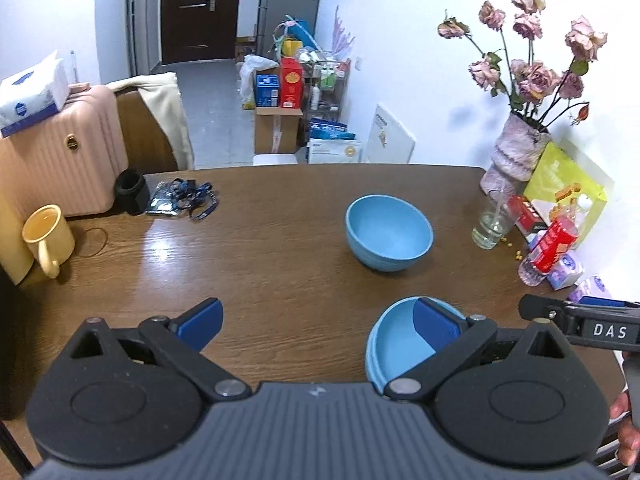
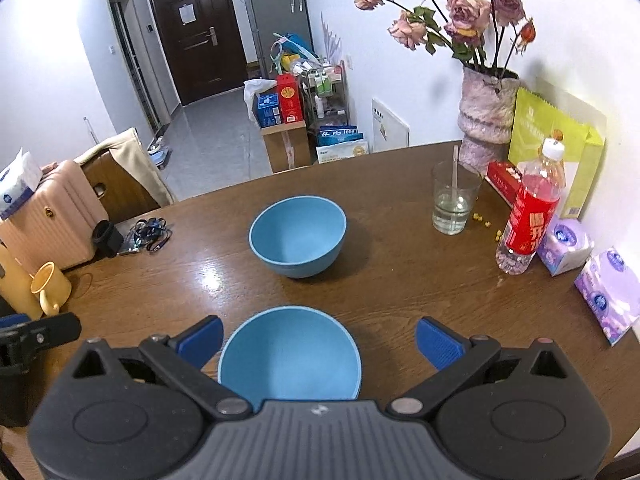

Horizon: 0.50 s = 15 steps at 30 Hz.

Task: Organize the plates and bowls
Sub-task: 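Pull both open tools back from the stacked bowls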

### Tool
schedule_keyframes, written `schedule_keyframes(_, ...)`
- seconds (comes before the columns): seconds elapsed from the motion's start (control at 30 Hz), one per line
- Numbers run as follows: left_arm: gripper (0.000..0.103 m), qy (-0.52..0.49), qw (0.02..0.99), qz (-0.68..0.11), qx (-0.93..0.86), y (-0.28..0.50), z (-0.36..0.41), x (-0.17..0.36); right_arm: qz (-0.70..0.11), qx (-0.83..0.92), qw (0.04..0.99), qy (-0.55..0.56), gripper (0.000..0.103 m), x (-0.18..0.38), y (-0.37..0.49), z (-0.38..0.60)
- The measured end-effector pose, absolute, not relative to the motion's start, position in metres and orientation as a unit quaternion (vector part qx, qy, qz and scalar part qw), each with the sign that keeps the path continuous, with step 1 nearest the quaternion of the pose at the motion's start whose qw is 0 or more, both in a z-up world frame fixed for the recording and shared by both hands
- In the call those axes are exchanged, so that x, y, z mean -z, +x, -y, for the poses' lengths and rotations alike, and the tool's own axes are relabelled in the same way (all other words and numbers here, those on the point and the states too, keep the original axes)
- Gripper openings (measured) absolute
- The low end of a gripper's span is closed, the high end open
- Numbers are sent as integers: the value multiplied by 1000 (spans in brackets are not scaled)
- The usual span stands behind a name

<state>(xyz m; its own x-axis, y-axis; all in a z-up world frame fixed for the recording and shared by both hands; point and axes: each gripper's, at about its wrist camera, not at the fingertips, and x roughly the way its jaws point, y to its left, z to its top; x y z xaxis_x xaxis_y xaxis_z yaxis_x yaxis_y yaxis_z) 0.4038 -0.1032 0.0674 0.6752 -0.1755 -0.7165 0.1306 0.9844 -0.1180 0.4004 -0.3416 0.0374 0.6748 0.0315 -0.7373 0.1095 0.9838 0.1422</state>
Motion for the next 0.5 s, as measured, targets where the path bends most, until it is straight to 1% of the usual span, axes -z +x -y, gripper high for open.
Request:
schedule_keyframes(0.23,103,-39,920,-379,89,420,116,-82,-401,15,913,81,103,-52,422,350)
schedule_keyframes(0.5,103,-51,920,-381,71,451,132,-87,-406,-7,910,84,103,-56,465,365)
